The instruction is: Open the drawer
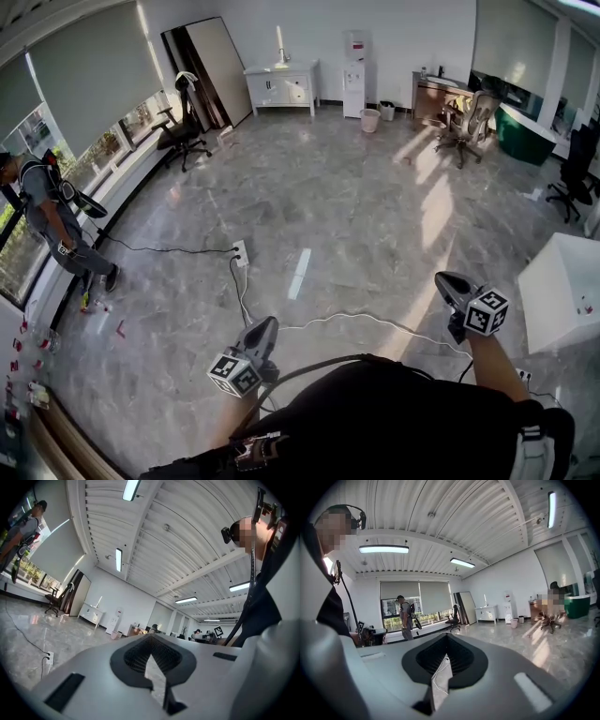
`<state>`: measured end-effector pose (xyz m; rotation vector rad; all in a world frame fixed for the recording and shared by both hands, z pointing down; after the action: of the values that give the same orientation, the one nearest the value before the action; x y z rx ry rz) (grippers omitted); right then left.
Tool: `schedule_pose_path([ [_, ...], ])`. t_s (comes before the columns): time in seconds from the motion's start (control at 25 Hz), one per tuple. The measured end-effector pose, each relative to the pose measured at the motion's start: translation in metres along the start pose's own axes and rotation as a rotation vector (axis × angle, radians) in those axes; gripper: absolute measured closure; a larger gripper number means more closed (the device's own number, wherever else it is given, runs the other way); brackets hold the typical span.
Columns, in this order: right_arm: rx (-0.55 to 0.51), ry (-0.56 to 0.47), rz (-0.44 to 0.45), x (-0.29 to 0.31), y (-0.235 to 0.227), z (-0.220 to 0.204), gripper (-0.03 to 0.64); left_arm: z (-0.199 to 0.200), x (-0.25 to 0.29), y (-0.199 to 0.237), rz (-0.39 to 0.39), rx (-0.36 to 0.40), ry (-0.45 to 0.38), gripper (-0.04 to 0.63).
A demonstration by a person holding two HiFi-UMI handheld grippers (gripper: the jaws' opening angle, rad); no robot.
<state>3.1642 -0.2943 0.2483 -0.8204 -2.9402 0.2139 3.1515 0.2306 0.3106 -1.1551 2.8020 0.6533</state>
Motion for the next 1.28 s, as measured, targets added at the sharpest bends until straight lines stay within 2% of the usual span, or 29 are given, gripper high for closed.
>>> schedule_pose_path([
  [0.2,0.003,0.011,0.036,0.038,-0.017,-0.003,0.615,0.0,0.003,0.012,0.035,0.006,-0.007,0.595],
  [0.44,0.017,0.023,0.112,0.083,-0.068,-0.008,0.615,-0.007,0.038,0.021,0.1,0.026,-0.018,0.595],
  [0.6,0.048,0.016,0.136,0.119,-0.127,0.005,0.615,-0.006,0.088,0.026,0.15,0.03,-0.036,0.595],
  [0.76,0.026,0.011,0.188,0.154,-0.187,0.027,0.615,-0.003,0.154,0.024,0.164,0.064,-0.035,0.595],
  [0.88,0.021,0.003,0.204,0.175,-0.237,0.035,0.615,-0.007,0.207,0.026,0.183,0.049,-0.062,0.595],
  [0.96,0.028,0.002,0.208,0.185,-0.264,0.039,0.615,-0.013,0.238,0.027,0.168,0.047,-0.067,0.595],
  [1.12,0.043,0.005,0.2,0.207,-0.305,0.04,0.615,-0.018,0.284,0.04,0.164,0.052,-0.043,0.595],
  [1.28,0.051,0.019,0.195,0.244,-0.326,0.035,0.615,-0.013,0.313,0.073,0.164,0.053,-0.02,0.595],
])
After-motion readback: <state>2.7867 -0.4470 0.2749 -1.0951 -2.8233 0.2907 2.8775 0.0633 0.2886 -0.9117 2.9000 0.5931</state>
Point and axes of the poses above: the fingertips, and each gripper's own axes: x forward along the fingers, y to its left, z out of its top, the point moved 10 cm from there along -x, backward along the fingers, and after that the axes turned 6 degrees about -y, right-handed, at the moved point
